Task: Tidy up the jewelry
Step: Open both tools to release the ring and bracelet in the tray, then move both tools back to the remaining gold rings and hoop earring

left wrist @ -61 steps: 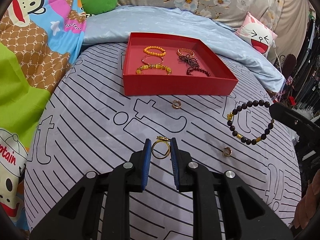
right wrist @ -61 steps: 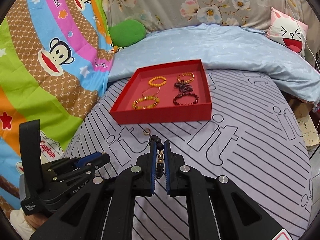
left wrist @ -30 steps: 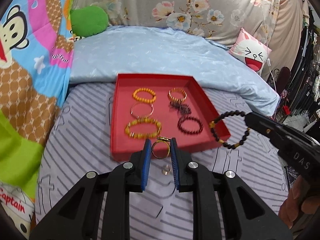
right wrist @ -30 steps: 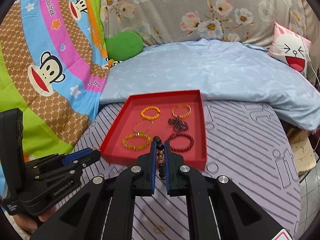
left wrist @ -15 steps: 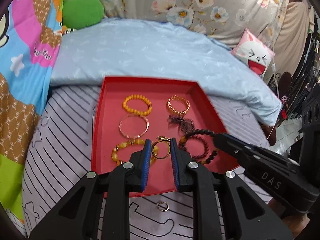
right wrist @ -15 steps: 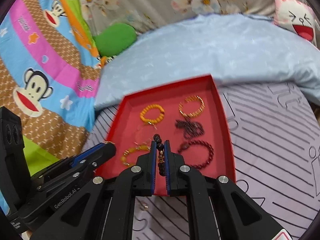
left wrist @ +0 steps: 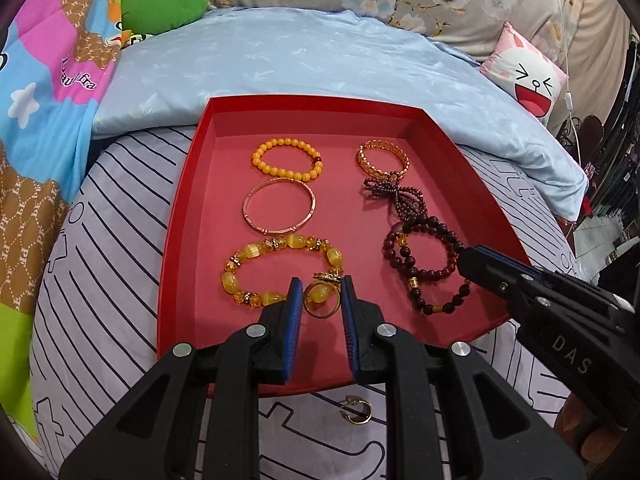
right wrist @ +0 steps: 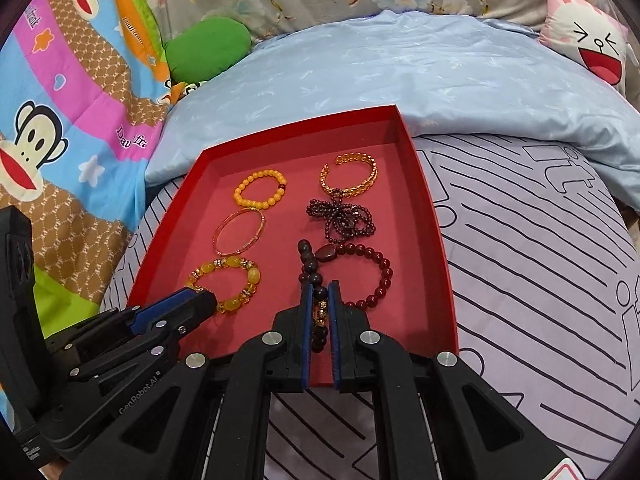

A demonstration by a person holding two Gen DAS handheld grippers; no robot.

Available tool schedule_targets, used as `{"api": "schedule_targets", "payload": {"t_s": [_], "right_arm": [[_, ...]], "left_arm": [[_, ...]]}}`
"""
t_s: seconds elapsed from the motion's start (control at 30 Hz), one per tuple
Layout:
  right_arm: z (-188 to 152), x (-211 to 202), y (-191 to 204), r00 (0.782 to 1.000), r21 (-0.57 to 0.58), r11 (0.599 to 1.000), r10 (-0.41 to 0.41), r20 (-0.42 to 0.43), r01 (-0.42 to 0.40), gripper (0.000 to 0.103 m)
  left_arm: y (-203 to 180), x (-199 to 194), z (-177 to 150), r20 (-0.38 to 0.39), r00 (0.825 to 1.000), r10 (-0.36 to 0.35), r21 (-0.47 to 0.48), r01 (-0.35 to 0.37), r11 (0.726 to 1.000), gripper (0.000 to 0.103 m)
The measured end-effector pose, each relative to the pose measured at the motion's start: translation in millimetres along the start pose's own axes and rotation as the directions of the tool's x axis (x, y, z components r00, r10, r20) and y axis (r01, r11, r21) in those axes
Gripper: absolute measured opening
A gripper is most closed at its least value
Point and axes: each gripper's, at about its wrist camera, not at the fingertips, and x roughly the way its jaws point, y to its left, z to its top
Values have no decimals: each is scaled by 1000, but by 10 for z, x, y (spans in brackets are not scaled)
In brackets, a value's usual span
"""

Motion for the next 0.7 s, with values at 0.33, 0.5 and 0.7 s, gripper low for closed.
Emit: {"api": "schedule_targets", "payload": {"t_s": [0.33,0.5,0.7], "right_arm": [[-1,42,-47,998,-13,998,-63,19,63,11],[15,-82,-22,996,-27,997,-68,62,70,31],[-5,-159,15,996,-36,998,-58,68,61,32]], "left_arm": [[17,64,12,-6,1000,5,-1,-5,1000,20],[-27,-11,25,28,999,15,-3,-14,1000,55],[-54,-42,20,28,999,25,2,-25,1000,55]]}}
